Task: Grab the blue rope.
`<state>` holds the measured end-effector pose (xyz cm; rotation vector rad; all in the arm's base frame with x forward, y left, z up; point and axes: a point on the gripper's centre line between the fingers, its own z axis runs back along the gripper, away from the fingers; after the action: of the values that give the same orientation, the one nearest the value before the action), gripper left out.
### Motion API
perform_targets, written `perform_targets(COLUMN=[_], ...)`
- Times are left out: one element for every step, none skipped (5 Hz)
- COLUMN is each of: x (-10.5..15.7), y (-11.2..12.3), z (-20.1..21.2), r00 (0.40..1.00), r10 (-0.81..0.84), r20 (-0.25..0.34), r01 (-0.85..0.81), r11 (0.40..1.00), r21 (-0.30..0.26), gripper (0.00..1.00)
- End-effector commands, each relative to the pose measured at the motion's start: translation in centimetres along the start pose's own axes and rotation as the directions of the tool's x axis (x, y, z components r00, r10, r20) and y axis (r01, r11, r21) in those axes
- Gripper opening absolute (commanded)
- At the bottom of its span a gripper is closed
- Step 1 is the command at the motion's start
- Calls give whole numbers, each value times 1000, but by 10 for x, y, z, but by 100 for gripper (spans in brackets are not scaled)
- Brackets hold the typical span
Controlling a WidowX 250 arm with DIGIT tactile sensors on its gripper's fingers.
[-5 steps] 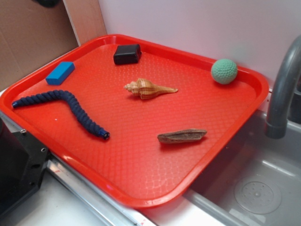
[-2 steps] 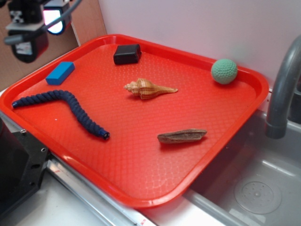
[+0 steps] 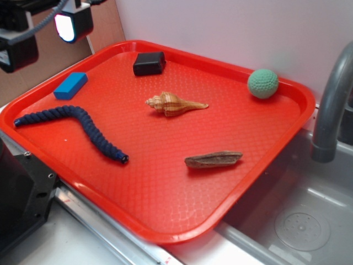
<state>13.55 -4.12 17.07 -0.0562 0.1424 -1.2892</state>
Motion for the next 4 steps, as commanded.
perform_targets(x=[-7, -7, -28, -42], y=[2, 2, 23, 20], z=[11, 11, 10, -37], r00=[999, 999, 1000, 998], r10=[-4, -4, 12, 6], r20=[35, 35, 23, -59], r01=[2, 2, -14, -4], r11=[999, 999, 997, 999], r21=[40, 40, 78, 39], gripper=[100, 100, 100, 100])
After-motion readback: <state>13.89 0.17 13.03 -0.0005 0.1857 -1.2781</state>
